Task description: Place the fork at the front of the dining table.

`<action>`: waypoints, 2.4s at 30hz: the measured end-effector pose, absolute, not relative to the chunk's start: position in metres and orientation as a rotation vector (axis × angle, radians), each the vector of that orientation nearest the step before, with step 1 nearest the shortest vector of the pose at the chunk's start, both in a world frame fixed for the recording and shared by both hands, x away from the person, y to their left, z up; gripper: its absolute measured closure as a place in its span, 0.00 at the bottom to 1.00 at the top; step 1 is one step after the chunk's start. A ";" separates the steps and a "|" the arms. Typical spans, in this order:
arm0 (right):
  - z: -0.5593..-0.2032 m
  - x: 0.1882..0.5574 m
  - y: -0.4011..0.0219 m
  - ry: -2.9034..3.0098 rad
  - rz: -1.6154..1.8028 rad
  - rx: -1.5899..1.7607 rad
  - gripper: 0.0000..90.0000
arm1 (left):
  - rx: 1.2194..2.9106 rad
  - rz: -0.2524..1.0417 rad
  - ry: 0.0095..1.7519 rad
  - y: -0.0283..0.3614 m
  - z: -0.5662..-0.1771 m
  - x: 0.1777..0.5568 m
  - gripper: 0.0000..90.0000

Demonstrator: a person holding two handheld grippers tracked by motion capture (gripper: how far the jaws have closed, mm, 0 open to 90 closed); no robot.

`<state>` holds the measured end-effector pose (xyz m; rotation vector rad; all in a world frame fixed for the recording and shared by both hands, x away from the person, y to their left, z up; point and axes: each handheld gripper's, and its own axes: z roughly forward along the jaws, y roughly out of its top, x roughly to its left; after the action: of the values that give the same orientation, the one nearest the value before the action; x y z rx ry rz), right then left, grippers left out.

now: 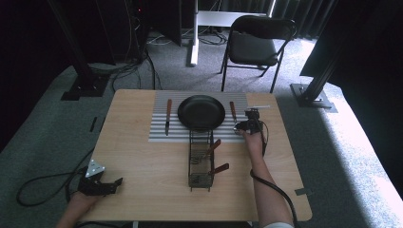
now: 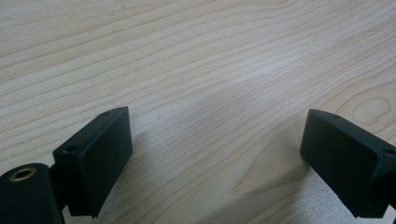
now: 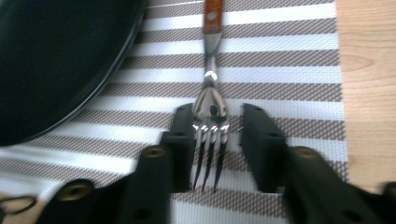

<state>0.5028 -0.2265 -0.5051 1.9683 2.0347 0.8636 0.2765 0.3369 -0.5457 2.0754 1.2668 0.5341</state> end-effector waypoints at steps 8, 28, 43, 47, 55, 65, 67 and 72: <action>-0.500 0.484 -0.232 2.024 0.987 1.957 0.30 | 2.076 0.534 1.267 0.337 -0.546 0.277 0.10; -0.503 0.426 -0.241 2.081 1.027 1.703 0.14 | 2.076 0.534 1.267 0.337 -0.546 0.277 0.10; -0.513 0.388 -0.253 2.053 1.046 1.652 0.15 | 2.076 0.534 1.267 0.337 -0.546 0.277 0.10; -0.516 0.378 -0.259 2.033 1.041 1.637 0.15 | 2.076 0.534 1.267 0.337 -0.546 0.277 0.10; -0.522 0.360 -0.280 2.002 1.018 1.667 0.15 | 2.076 0.534 1.267 0.337 -0.546 0.277 0.10; -0.532 0.332 -0.292 1.944 1.000 1.585 0.15 | 2.076 0.534 1.267 0.337 -0.546 0.277 0.10; -0.535 0.327 -0.293 1.919 0.980 1.591 0.15 | 2.076 0.534 1.267 0.337 -0.546 0.277 0.10; -0.540 0.318 -0.300 1.834 0.924 1.642 0.15 | 2.076 0.534 1.267 0.337 -0.546 0.277 0.10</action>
<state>0.3180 -0.3003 -0.5401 1.6418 1.8343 0.9241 0.2765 0.3369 -0.5456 2.0758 1.2668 0.5341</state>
